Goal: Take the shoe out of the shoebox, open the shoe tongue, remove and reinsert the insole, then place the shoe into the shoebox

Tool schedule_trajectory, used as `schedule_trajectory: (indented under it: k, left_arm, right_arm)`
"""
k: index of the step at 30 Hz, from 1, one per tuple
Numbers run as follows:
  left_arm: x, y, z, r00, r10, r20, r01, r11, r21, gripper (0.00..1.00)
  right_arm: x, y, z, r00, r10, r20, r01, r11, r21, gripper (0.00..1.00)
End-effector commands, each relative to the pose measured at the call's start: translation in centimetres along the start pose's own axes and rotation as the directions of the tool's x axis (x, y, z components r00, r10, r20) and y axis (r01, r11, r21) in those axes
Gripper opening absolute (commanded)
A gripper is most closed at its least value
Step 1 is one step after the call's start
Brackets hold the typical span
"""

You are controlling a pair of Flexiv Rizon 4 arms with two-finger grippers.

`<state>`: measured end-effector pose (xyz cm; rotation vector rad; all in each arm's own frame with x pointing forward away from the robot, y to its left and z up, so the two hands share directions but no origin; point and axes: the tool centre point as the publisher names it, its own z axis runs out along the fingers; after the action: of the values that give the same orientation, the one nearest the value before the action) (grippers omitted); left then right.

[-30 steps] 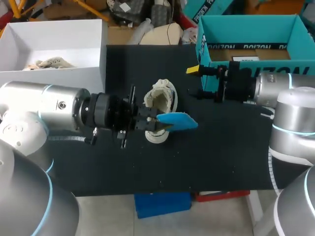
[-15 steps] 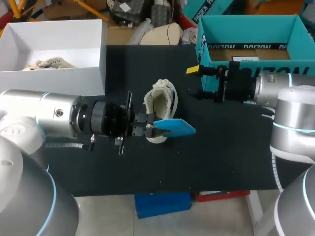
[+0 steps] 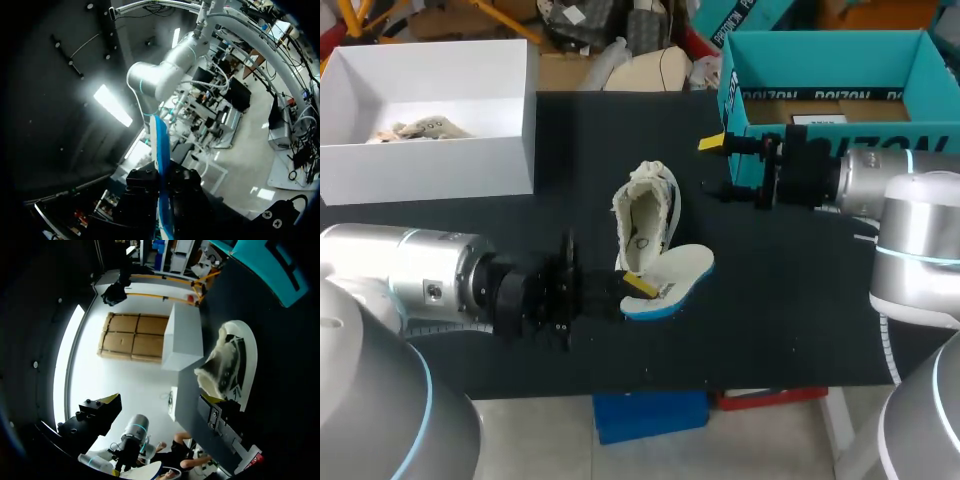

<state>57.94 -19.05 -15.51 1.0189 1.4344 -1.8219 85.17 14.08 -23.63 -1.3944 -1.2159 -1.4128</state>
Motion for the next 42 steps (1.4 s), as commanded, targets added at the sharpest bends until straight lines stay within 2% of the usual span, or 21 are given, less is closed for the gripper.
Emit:
schedule_trajectory:
  k: [1, 2, 3, 5, 6, 20, 24, 25, 26, 31, 34, 36, 42]
  left_arm:
    - [2.1, 1.6, -1.0, 0.960, 0.281, 0.002, -0.281, 0.960, -0.016, 0.00]
    - [2.2, 2.3, -1.2, 0.961, 0.278, 0.007, -0.277, 0.960, -0.037, 0.00]
    - [2.5, 2.7, -1.3, 0.932, 0.356, -0.069, -0.361, 0.930, -0.070, 0.00]
    - [2.9, 3.7, -1.5, 0.915, 0.392, -0.094, -0.401, 0.909, -0.111, 0.00]
    - [3.2, 4.1, -1.6, 0.892, 0.425, -0.152, -0.444, 0.887, -0.123, 0.00]
    - [3.2, 4.1, -1.6, 0.892, 0.425, -0.152, -0.444, 0.887, -0.123, 0.00]
    - [4.8, 3.6, -1.3, 0.823, 0.540, -0.179, -0.560, 0.823, -0.092, 0.00]
    - [5.1, 3.7, -1.4, 0.786, 0.593, -0.175, -0.612, 0.786, -0.087, 0.00]
    - [5.3, 3.9, -1.5, 0.785, 0.602, -0.147, -0.616, 0.784, -0.076, 0.00]
    - [6.7, 5.4, -2.2, 0.713, 0.681, -0.167, -0.698, 0.713, -0.073, 0.00]
    - [7.2, 6.7, -2.5, 0.702, 0.690, -0.177, -0.708, 0.702, -0.073, 0.00]
    - [7.3, 7.8, -2.7, 0.724, 0.672, -0.155, -0.688, 0.720, -0.090, 0.00]
    - [7.1, 11.6, -3.2, 0.721, 0.663, -0.201, -0.689, 0.717, -0.107, 0.00]
  right_arm:
    - [0.0, -0.1, 0.2, 1.000, 0.000, 0.002, 0.000, 1.000, -0.005, 1.00]
    - [0.0, -0.1, 0.2, 1.000, 0.000, 0.002, 0.000, 1.000, -0.005, 1.00]
    - [0.0, -0.1, 0.2, 1.000, 0.000, 0.002, 0.000, 1.000, -0.005, 1.00]
    - [0.0, -0.1, 0.2, 1.000, 0.000, 0.002, 0.000, 1.000, -0.005, 1.00]
    - [0.0, -0.1, 0.2, 1.000, 0.000, 0.002, 0.000, 1.000, -0.005, 1.00]
    - [0.0, -0.1, 0.2, 1.000, 0.000, 0.002, 0.000, 1.000, -0.005, 1.00]
    - [0.0, -0.1, 0.2, 1.000, 0.000, 0.002, 0.000, 1.000, -0.005, 1.00]
    - [0.0, -0.1, 0.2, 1.000, 0.000, 0.002, 0.000, 1.000, -0.005, 1.00]
    - [0.0, -0.1, 0.2, 1.000, 0.000, 0.002, 0.000, 1.000, -0.005, 1.00]
    - [0.0, -0.1, 0.2, 1.000, 0.000, 0.002, 0.000, 1.000, -0.005, 1.00]
    - [0.0, -0.1, 0.2, 1.000, 0.000, 0.002, 0.000, 1.000, -0.005, 1.00]
    - [0.0, -0.1, 0.2, 1.000, 0.000, 0.002, 0.000, 1.000, -0.005, 1.00]
    - [0.0, -0.1, 0.2, 1.000, 0.000, 0.002, 0.000, 1.000, -0.005, 1.00]
